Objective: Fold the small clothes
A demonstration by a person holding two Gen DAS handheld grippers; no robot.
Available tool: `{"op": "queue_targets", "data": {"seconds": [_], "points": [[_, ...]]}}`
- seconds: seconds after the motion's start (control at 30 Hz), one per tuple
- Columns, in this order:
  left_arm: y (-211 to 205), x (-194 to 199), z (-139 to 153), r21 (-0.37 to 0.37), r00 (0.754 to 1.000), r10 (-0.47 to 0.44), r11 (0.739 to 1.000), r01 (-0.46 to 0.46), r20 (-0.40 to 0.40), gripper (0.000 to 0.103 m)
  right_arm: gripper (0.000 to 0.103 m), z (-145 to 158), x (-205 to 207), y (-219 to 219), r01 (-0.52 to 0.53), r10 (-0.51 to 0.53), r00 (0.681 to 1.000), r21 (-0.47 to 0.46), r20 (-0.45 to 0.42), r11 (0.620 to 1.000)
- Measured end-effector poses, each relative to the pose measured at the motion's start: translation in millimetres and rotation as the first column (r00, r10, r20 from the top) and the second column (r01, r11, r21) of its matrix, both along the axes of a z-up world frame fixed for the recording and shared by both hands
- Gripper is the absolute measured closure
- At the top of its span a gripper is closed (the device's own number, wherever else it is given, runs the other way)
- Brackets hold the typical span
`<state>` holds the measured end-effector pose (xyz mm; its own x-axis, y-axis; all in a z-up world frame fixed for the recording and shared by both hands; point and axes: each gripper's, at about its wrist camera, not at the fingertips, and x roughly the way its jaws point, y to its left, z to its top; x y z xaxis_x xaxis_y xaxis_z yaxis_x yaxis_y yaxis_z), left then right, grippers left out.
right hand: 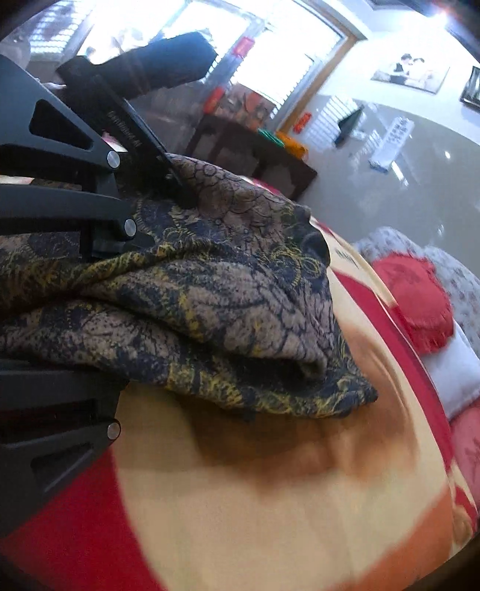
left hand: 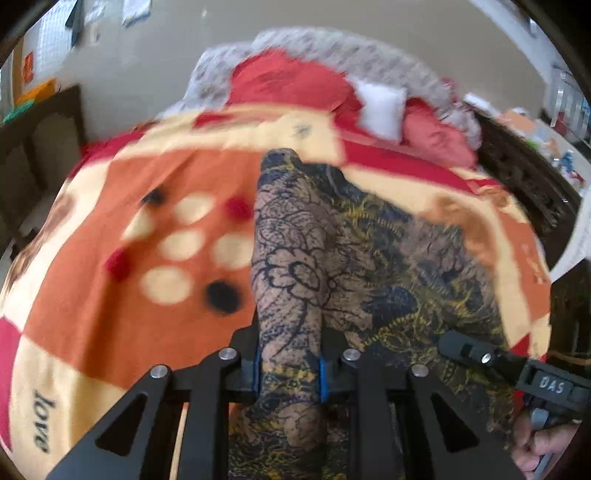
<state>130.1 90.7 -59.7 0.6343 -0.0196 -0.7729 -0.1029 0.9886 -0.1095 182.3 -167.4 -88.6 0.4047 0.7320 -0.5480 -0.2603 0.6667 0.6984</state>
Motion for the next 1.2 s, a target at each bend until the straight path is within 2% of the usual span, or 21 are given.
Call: {"op": "queue_targets", "data": {"seconds": [0.03, 0.07, 0.1, 0.13, 0.2, 0.27, 0.33, 0.4, 0.47, 0.53, 0.6, 0.67, 0.73, 0.77, 0.8, 0.83, 0.9, 1.03, 1.1, 1.17, 1.2], "points": [[8, 4, -13, -0.005, 0.998, -0.015, 1.000, 0.015, -0.060, 0.072, 0.063, -1, 2, 13, -0.018, 0.018, 1.000, -0.015, -0.002, 1.000], [11, 5, -21, -0.015, 0.996, -0.031, 0.999, 0.030, -0.082, 0.066, 0.062, -2, 3, 25, -0.031, 0.031, 1.000, -0.046, -0.005, 0.998], [16, 3, -24, -0.018, 0.998, -0.042, 0.999, 0.041, -0.047, 0.055, 0.061, -5, 4, 34, -0.029, 0.028, 1.000, -0.097, -0.013, 0.995], [18, 3, -23, -0.009, 0.998, -0.043, 0.999, 0.042, -0.039, 0.043, 0.058, -8, 5, 34, -0.022, 0.020, 0.999, -0.105, -0.026, 0.994], [28, 1, -15, -0.041, 0.998, -0.036, 0.999, 0.034, -0.043, 0.042, 0.057, -14, 7, 22, -0.004, 0.000, 0.995, -0.039, -0.095, 0.999], [37, -5, -1, -0.063, 1.000, -0.015, 0.998, 0.015, -0.005, 0.042, 0.056, -10, 2, 7, -0.001, 0.002, 0.989, 0.006, -0.145, 1.000], [43, -14, 22, -0.055, 0.997, 0.018, 0.998, -0.014, 0.074, 0.041, 0.055, 11, -9, -8, -0.001, -0.002, 0.995, -0.024, -0.099, 1.000], [42, -15, 37, -0.054, 0.992, 0.032, 0.998, -0.026, 0.120, 0.038, 0.055, 41, -25, -16, 0.024, -0.024, 1.000, -0.110, 0.006, 0.994], [32, -8, 46, -0.033, 0.988, 0.035, 0.999, -0.031, 0.148, 0.034, 0.056, 70, -37, -8, 0.070, -0.037, 0.990, -0.251, 0.134, 0.965], [18, 5, 45, 0.011, 0.987, 0.039, 0.999, -0.041, 0.159, 0.031, 0.059, 93, -40, 18, 0.077, 0.007, 0.975, -0.373, 0.220, 0.924], [7, 25, 33, 0.014, 0.993, 0.028, 0.999, -0.029, 0.113, 0.032, 0.065, 100, -38, 50, 0.075, 0.053, 0.961, -0.441, 0.270, 0.894], [6, 37, 10, -0.008, 0.997, 0.036, 0.999, -0.035, 0.070, 0.032, 0.066, 90, -23, 79, 0.074, 0.057, 0.967, -0.491, 0.248, 0.868], [5, 48, -18, 0.009, 0.998, 0.064, 0.998, -0.064, 0.009, 0.033, 0.073, 60, -3, 93, 0.085, 0.028, 0.982, -0.570, 0.186, 0.817], [7, 50, -34, 0.002, 0.997, 0.080, 0.997, -0.080, -0.023, 0.033, 0.078, 36, 6, 95, 0.099, 0.010, 0.986, -0.634, 0.166, 0.767], [8, 48, -36, -0.007, 0.997, 0.083, 0.997, -0.083, -0.007, 0.032, 0.084, 17, 7, 88, 0.107, 0.000, 0.987, -0.645, 0.163, 0.756], [7, 47, -33, -0.005, 0.996, 0.085, 0.996, -0.085, 0.011, 0.032, 0.091, 9, 6, 81, 0.134, -0.014, 0.980, -0.612, 0.197, 0.780], [5, 49, -34, 0.012, 0.997, 0.078, 0.997, -0.078, -0.002, 0.030, 0.091, 7, 4, 71, 0.136, -0.019, 0.978, -0.568, 0.208, 0.812], [3, 58, -31, 0.007, 0.998, 0.048, 0.999, -0.048, -0.045, 0.022, 0.090, 10, 8, 66, 0.095, 0.000, 0.985, -0.539, 0.175, 0.837], [6, 62, -21, -0.002, 0.998, 0.048, 0.999, -0.048, -0.046, 0.022, 0.090, 22, 10, 62, 0.090, -0.021, 0.991, -0.527, 0.135, 0.845], [11, 64, -3, 0.002, 0.997, 0.069, 0.998, -0.069, 0.024, 0.019, 0.084, 43, 9, 63, 0.152, -0.064, 0.981, -0.523, 0.182, 0.839], [12, 71, 3, 0.029, 0.996, 0.081, 0.996, -0.083, 0.042, 0.012, 0.081, 53, 11, 65, 0.197, -0.091, 0.972, -0.533, 0.218, 0.823]]}}
